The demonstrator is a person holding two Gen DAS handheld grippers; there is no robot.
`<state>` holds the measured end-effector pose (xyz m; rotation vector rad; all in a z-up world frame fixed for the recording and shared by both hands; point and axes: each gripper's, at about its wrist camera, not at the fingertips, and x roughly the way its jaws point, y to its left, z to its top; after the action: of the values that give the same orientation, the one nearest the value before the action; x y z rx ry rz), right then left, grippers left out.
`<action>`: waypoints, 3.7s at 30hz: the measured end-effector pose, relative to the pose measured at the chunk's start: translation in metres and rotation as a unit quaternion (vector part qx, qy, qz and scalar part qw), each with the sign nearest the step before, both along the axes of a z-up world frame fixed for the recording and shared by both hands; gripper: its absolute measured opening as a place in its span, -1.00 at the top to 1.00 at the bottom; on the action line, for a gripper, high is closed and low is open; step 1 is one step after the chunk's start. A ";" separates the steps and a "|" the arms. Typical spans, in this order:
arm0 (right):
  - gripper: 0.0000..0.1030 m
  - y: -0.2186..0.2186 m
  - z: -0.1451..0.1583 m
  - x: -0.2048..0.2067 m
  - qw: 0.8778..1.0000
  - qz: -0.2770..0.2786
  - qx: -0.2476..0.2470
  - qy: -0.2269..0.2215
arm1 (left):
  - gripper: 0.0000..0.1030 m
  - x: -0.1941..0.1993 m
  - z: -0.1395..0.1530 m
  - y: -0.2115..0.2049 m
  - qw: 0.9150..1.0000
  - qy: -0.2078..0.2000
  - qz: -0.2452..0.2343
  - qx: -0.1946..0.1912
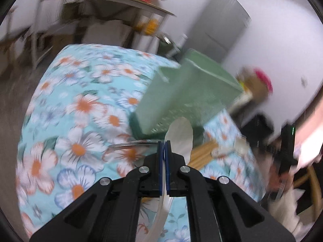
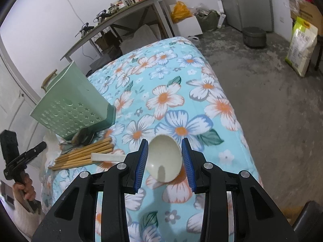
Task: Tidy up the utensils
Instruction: 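Lift the cream ladle with the right tool while the left tool grasps the white spatula, then carry both utensils over the green holder and release them inside it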
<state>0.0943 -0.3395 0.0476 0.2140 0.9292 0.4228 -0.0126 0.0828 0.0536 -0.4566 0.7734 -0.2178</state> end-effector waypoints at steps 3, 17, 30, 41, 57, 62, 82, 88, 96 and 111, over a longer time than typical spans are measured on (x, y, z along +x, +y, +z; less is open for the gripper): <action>0.31 0.001 -0.006 -0.002 1.000 -0.002 -0.005 0.014 | 0.96 -0.009 -0.010 0.021 0.994 -0.009 0.078 -0.075; 0.86 -0.004 -0.035 -0.005 0.994 -0.063 0.069 0.057 | 0.96 -0.066 -0.037 0.014 0.939 -0.065 0.300 -0.154; 0.92 -0.011 0.015 -0.003 0.994 -0.104 -0.012 -0.034 | 0.34 -0.064 -0.043 0.034 0.971 -0.014 0.197 -0.137; 0.92 0.005 0.022 0.006 0.996 -0.080 -0.027 -0.026 | 0.02 0.002 -0.046 0.077 0.996 0.049 0.032 -0.063; 0.95 0.007 0.034 -0.006 0.997 -0.070 -0.006 -0.037 | 0.95 0.013 -0.008 0.066 0.997 0.039 -0.035 -0.047; 0.95 0.006 0.045 -0.016 0.996 -0.071 -0.002 -0.055 | 0.95 -0.012 0.059 0.066 0.998 -0.048 -0.013 -0.047; 0.95 -0.018 0.106 -0.023 0.984 -0.105 0.080 -0.123 | 0.94 0.140 0.134 -0.103 0.939 -0.282 0.083 0.177; 0.95 -0.012 0.120 -0.009 0.982 -0.105 0.078 -0.139 | 0.87 0.145 0.101 -0.116 0.942 -0.240 0.043 0.231; 0.95 0.011 0.138 0.002 0.981 -0.083 0.074 -0.158 | 0.08 0.094 0.099 -0.077 0.960 -0.235 0.015 0.153; 0.95 0.069 0.157 0.022 0.977 -0.058 -0.014 -0.205 | 0.01 -0.044 0.087 -0.002 0.959 -0.231 0.103 0.129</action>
<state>0.1166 -0.2702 0.2047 0.1463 0.5142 0.3279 -0.0569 0.0806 0.1405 -0.2221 0.2857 -0.0223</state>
